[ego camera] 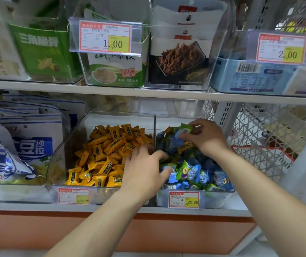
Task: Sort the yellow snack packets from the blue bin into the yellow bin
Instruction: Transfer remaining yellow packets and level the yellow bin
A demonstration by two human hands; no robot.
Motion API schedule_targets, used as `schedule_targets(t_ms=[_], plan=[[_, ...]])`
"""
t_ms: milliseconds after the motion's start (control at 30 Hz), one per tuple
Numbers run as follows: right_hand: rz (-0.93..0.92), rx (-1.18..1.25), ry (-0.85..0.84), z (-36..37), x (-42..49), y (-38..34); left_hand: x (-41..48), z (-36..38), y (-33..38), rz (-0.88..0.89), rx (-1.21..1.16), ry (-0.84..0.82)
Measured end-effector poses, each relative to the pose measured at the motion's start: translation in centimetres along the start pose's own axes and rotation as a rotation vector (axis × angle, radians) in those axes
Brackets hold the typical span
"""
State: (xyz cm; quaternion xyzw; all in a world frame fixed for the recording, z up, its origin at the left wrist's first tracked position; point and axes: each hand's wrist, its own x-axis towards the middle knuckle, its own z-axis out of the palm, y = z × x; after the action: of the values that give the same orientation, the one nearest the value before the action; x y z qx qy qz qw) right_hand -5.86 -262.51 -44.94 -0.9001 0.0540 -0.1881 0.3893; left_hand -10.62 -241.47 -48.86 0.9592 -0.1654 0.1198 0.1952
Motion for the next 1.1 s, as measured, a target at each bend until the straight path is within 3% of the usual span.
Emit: schedule_targets(t_ms=[167, 267, 400, 533, 667, 767, 867, 1000, 1100], plan=[[0.039, 0.211, 0.065, -0.3, -1.3, -0.8, 0.5, -0.5, 1.9, 0.13, 0.0, 0.279], [0.058, 0.311, 0.051, 0.3, -2.4, -1.4, 0.8, -0.1, 3.2, 0.191, -0.07, 0.26], [0.163, 0.471, 0.049, 0.5, -3.8, -1.3, 1.7, 0.4, 3.3, 0.111, -0.334, 0.189], [0.238, 0.632, 0.009, 0.4, -4.9, -1.1, 2.4, 0.2, 2.9, 0.117, -0.295, 0.201], [0.035, 0.238, 0.028, 0.0, -5.2, -0.4, 3.0, -1.6, 1.1, 0.061, -0.223, 0.34], [-0.044, 0.106, -0.039, 0.5, -3.6, -0.9, 3.4, -3.4, -2.7, -0.07, -0.102, 0.452], [-0.105, -0.058, -0.153, 2.2, 0.7, -0.9, 3.0, -3.9, -5.5, -0.168, 0.042, 0.389], [-0.197, -0.272, -0.304, 4.3, 6.4, 0.2, 2.5, -3.5, -4.0, -0.052, -0.039, 0.34], [-0.235, -0.54, -0.401, 6.2, 8.5, 1.1, 1.9, -2.3, -2.3, -0.004, -0.111, 0.17]])
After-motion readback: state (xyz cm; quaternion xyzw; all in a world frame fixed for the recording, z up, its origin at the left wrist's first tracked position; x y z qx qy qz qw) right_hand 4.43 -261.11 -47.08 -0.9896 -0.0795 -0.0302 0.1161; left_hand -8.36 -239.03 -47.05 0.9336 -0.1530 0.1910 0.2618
